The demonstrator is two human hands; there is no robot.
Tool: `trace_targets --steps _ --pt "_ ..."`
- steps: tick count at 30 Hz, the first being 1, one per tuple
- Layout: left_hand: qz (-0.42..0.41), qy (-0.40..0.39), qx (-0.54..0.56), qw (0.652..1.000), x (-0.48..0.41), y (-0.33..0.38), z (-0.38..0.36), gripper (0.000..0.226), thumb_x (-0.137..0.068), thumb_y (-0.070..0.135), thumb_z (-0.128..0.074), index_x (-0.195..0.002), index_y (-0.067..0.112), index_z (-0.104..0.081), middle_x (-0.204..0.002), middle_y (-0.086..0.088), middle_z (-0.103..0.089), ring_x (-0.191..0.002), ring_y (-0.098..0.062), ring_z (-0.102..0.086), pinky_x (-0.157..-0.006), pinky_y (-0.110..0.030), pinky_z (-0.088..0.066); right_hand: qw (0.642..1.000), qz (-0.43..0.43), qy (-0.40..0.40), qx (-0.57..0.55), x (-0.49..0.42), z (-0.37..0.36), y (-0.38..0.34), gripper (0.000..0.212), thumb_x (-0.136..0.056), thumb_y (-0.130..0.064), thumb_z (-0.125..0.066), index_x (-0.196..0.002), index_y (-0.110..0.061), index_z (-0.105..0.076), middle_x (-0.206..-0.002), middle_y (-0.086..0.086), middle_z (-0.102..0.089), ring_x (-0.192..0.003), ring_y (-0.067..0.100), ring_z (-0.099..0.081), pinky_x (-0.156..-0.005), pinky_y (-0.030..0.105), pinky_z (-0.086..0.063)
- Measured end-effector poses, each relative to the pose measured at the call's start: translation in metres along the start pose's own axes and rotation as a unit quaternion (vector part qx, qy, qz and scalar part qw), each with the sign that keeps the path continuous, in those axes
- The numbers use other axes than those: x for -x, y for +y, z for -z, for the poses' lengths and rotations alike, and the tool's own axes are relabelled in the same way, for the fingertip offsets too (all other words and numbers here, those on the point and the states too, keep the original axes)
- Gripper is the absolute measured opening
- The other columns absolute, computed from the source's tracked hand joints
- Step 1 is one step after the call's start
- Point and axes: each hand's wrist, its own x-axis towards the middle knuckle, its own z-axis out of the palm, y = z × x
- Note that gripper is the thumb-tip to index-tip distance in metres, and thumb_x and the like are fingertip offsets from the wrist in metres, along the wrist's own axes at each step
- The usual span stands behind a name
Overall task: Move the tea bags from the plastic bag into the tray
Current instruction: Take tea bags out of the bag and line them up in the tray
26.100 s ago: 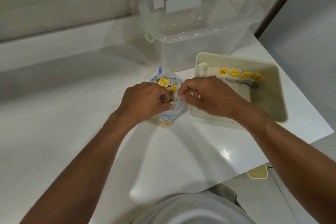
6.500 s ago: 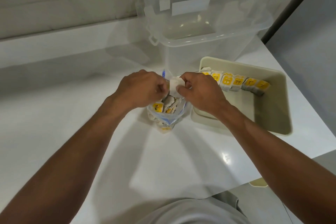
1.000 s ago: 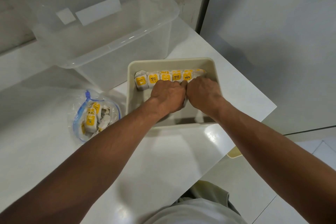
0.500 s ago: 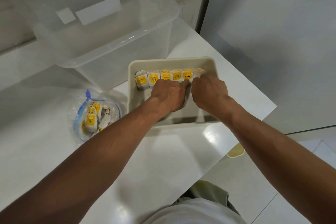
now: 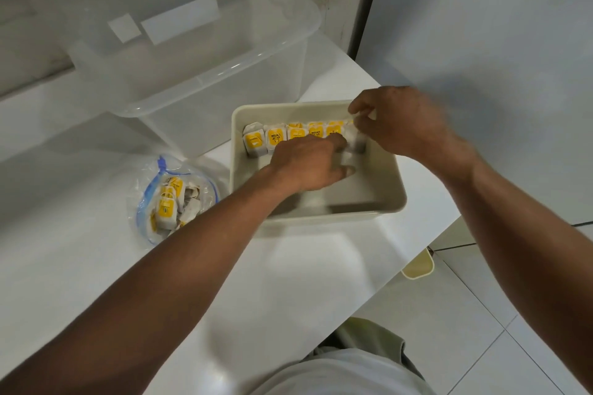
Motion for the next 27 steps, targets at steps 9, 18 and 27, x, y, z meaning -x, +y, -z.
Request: trace_targets --steps 9,18,27 --pt "0.048 0.019 0.294 0.954 0.046 -0.031 0.043 0.049 -0.084 0.056 -0.070 -0.126 0.033 -0.059 -0.096 0.015 -0.070 -0.089 -0.004 -0.067 -0.077 -0.033 -0.059 0.987 0.080 -0.069 -0.121 0.015 -0.026 -0.015 0.022 -0.085 -0.048 -0.065 -0.106 -0.040 -0.065 -0.101 -0.018 -0.068 -0.087 0.005 -0.064 -0.087 0.037 -0.053" --pt "0.084 0.103 0.374 0.918 0.109 -0.063 0.054 0.035 -0.077 0.052 -0.073 -0.110 0.039 -0.068 -0.095 0.013 -0.072 -0.085 -0.007 -0.070 -0.074 -0.032 -0.053 0.976 0.117 -0.089 -0.159 0.031 -0.046 -0.065 0.025 -0.090 -0.041 -0.065 -0.113 -0.029 -0.066 -0.098 -0.014 -0.065 -0.087 0.007 -0.061 -0.075 0.014 -0.042" --pt "0.066 0.069 0.178 0.979 0.157 -0.080 0.047 0.028 -0.085 0.038 -0.071 -0.112 0.038 -0.067 -0.098 0.020 -0.071 -0.094 0.005 -0.065 -0.080 -0.028 -0.054 0.976 0.212 -0.035 -0.045 0.067 -0.091 -0.116 0.030 -0.097 -0.048 -0.046 -0.111 -0.028 -0.062 -0.107 -0.005 -0.067 -0.094 0.023 -0.065 -0.065 0.030 -0.040"
